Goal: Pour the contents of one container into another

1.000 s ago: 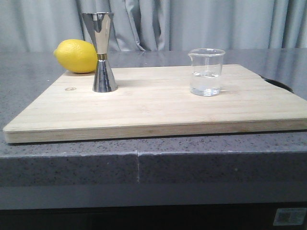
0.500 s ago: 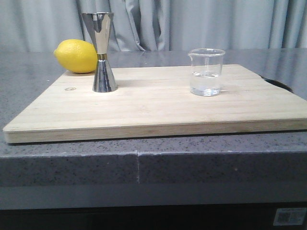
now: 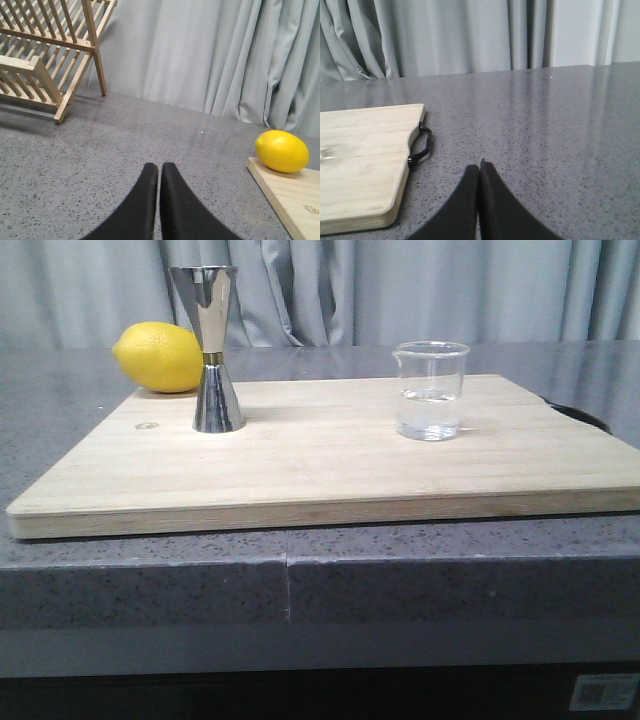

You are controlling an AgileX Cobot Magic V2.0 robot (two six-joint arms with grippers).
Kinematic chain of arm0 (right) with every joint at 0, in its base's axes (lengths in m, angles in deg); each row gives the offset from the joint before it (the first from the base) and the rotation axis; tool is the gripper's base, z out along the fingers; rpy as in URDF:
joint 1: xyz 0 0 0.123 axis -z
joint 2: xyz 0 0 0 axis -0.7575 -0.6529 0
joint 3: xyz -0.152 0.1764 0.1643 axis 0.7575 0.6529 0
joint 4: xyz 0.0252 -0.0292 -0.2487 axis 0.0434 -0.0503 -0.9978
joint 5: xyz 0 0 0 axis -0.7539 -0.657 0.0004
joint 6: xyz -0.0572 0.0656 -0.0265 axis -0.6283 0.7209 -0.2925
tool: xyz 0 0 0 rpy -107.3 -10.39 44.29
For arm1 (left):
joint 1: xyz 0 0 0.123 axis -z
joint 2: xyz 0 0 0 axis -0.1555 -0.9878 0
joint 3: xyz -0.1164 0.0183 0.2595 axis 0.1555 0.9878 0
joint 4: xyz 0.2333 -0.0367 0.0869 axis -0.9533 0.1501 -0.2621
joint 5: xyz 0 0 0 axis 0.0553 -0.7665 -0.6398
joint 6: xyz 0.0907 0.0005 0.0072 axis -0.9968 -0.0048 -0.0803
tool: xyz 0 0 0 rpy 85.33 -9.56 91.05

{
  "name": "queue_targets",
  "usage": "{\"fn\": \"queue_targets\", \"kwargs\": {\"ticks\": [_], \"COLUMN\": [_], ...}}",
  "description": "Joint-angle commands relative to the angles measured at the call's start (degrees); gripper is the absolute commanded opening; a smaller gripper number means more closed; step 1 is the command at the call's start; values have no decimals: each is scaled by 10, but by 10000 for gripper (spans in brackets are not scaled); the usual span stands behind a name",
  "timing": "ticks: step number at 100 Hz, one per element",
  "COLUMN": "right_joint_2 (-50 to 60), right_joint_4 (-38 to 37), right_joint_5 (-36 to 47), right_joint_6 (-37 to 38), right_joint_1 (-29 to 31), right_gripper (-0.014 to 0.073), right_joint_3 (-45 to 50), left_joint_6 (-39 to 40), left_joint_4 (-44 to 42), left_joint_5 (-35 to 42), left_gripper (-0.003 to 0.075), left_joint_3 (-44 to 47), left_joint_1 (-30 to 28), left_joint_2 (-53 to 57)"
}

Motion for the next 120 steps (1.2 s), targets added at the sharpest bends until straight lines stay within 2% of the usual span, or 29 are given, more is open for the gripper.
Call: {"fn": "queue_targets", "kwargs": {"ticks": [1,120], "right_joint_2": [11,11], "right_joint_4": [-1,0], "right_joint_5": [49,54], "right_joint_6": [-4,3], "right_joint_1": [-1,-1], "right_gripper": [-43,-43], "right_joint_3": [3,3], "left_joint_6": [6,6], "left_joint_4": [1,19], "left_joint_5": [43,46], "left_gripper": [-19,-19], "left_joint_3": [16,15], "left_joint_1": [4,4], "left_joint_2": [12,12]}}
